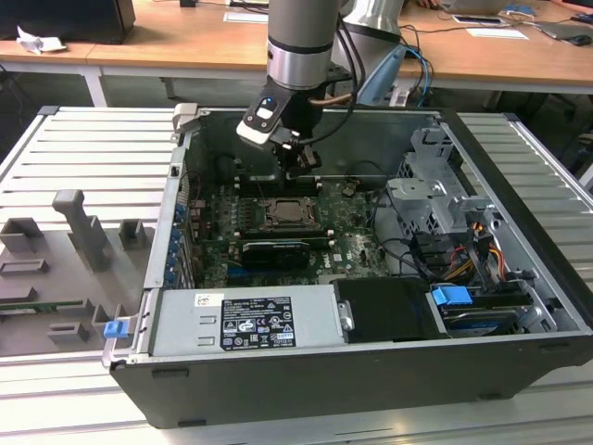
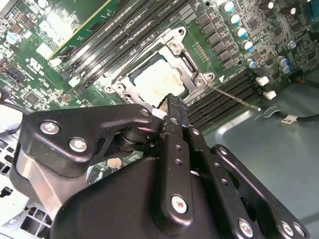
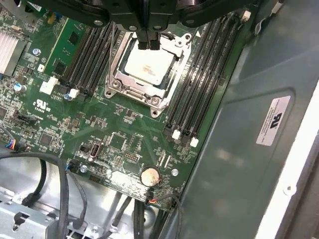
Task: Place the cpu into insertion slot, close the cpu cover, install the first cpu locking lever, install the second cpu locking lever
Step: 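Install the first cpu locking lever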
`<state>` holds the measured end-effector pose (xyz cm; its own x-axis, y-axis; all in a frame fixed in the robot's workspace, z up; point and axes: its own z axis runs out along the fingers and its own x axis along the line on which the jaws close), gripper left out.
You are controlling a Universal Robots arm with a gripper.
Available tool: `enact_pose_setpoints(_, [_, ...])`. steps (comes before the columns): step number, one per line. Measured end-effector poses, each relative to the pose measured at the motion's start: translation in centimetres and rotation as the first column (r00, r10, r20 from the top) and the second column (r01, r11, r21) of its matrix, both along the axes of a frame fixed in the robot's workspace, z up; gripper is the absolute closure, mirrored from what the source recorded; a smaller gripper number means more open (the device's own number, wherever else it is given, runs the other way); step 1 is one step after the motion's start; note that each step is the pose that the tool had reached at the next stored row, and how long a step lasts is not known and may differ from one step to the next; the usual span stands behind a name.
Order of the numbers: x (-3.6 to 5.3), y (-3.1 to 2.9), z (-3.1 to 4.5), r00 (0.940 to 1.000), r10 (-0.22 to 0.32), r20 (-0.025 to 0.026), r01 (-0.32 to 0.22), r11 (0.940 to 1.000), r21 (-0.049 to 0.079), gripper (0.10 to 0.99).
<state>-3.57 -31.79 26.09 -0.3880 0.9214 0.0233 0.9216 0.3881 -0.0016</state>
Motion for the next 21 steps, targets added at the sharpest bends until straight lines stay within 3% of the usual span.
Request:
enact_pose_setpoints(6, [-0.01,0.02,0.00,0.9952,0.097,0.0000,-0.097,0.9952,0.000,0.980])
enact_pose_setpoints(9, [0.00,0.02,-0.01,0.9823,0.187,0.0000,-0.187,0.9823,0.000,0.980])
enact_pose_setpoints(18, [0.00,0.02,-0.02,0.9524,0.305,0.0000,-0.305,0.9524,0.000,0.980])
enact_pose_setpoints(21, [0.00,0.02,-0.03,0.9297,0.368,0.0000,-0.368,0.9297,0.000,0.980])
